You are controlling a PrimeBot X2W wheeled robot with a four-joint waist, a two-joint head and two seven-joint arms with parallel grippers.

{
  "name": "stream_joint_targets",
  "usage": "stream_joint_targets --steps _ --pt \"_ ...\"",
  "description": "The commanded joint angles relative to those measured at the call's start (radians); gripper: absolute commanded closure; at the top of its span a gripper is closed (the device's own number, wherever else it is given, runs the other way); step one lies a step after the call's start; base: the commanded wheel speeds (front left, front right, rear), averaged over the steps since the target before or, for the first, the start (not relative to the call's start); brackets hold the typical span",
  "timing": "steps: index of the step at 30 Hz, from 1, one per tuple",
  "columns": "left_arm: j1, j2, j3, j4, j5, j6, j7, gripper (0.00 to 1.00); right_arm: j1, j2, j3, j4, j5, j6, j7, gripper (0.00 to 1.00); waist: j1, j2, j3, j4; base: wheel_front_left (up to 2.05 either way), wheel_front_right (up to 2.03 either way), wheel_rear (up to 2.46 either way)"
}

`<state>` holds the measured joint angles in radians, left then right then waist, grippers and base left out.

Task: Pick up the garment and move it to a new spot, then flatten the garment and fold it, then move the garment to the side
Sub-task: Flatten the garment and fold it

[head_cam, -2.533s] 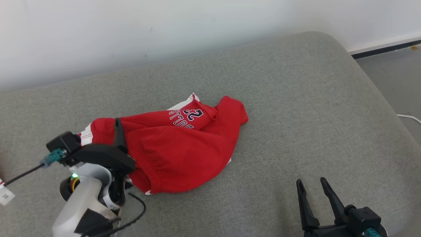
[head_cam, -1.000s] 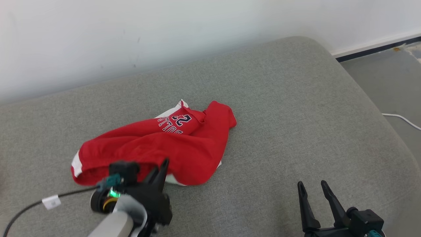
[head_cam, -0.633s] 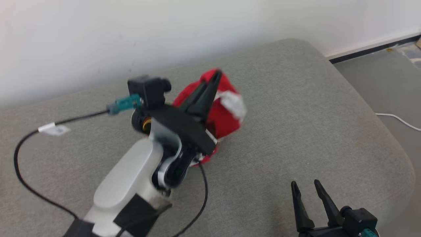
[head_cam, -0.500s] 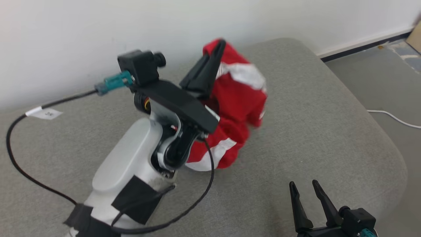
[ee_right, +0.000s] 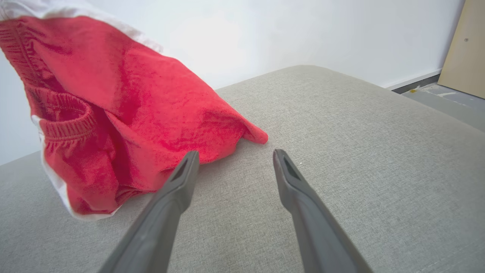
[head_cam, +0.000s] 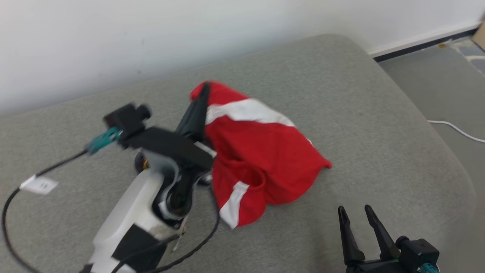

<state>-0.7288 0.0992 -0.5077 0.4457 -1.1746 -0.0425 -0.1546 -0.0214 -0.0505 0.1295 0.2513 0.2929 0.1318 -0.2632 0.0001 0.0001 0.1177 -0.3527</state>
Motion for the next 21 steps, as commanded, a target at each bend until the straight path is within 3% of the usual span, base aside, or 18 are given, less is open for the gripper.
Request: stream_joint_targets --steps 1,9,21 --pt "0.043 0.021 0.017 0.003 -0.014 0.005 -0.015 1.00 0.003 0.000 -0.001 -0.001 -0.007 -0.002 -0.002 0.00 -0.0001 -0.0001 0.019 0.054 0.00 0.00 0.00" --pt "0.226 0.095 0.097 0.043 -0.058 0.029 -0.063 1.00 -0.011 0.000 0.013 -0.001 -0.027 -0.002 -0.002 0.00 -0.0001 -0.0001 0.020 0.140 0.00 0.00 0.00" --pt "0.346 0.149 0.137 0.057 -0.103 0.056 -0.042 1.00 -0.014 0.000 0.011 0.000 -0.038 -0.002 -0.002 0.00 -0.0001 -0.0001 0.033 0.158 0.00 0.00 0.00"
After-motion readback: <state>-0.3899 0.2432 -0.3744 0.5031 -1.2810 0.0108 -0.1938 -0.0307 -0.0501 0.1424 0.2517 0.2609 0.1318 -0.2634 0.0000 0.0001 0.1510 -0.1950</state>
